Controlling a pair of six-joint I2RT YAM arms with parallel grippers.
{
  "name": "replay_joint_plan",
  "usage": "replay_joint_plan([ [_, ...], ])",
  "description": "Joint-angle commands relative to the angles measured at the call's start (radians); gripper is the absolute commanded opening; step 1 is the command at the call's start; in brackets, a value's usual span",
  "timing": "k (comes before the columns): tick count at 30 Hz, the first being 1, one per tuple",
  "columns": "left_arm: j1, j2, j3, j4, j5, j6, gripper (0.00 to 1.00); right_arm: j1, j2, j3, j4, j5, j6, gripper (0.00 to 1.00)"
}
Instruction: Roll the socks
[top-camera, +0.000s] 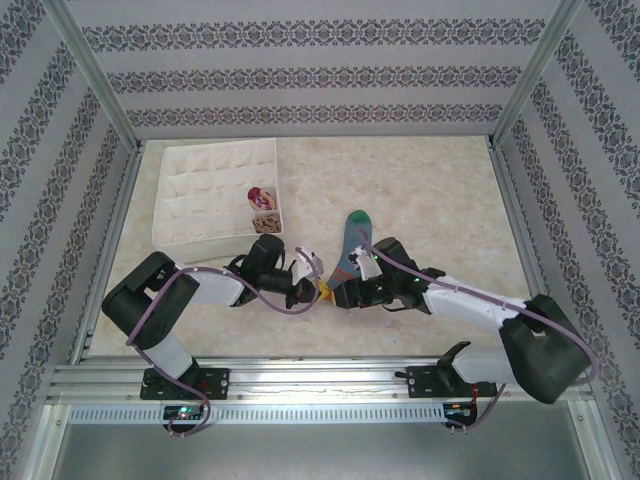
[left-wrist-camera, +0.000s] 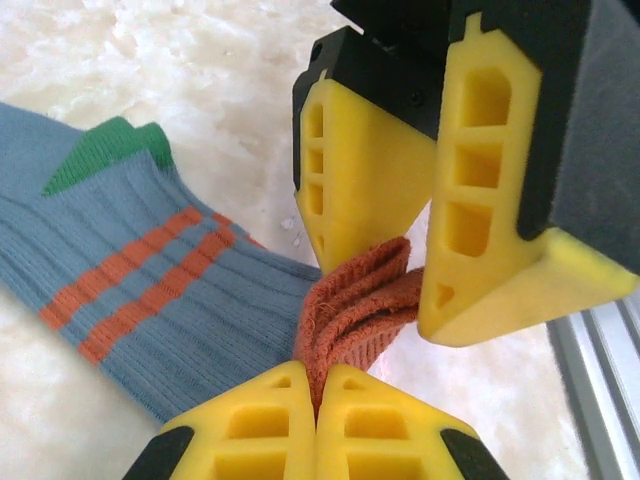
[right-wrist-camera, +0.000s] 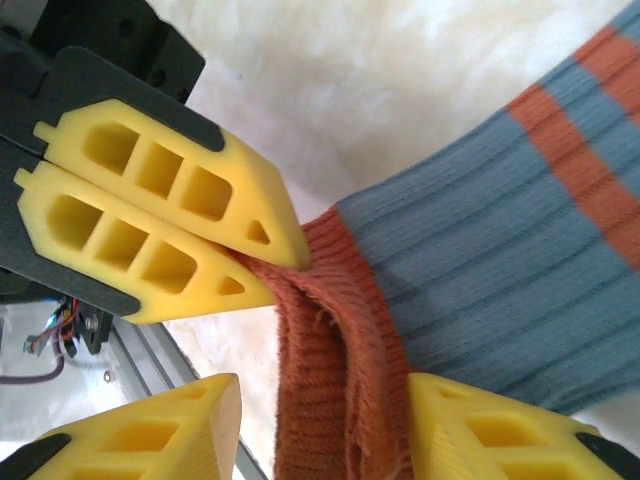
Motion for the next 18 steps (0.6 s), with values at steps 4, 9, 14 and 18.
replay_joint_plan([
  [4, -0.015, 0.003, 0.085, -0.224, -0.016, -0.131, 0.0, -0.03, -0.114, -0.083, -0.034, 0.073, 0.025, 0.48],
  [9, -0.04, 0.077, 0.213, -0.373, -0.044, -0.183, 0.0, -0.077, -0.172, -0.123, -0.04, 0.066, 0.028, 0.51],
  [14, -0.04, 0.142, 0.287, -0.448, -0.078, -0.201, 0.0, -0.085, -0.151, -0.116, -0.038, 0.067, 0.015, 0.53],
  [18, -0.04, 0.194, 0.34, -0.518, -0.113, -0.198, 0.0, -0.089, -0.123, -0.1, -0.037, 0.076, 0.0, 0.52],
])
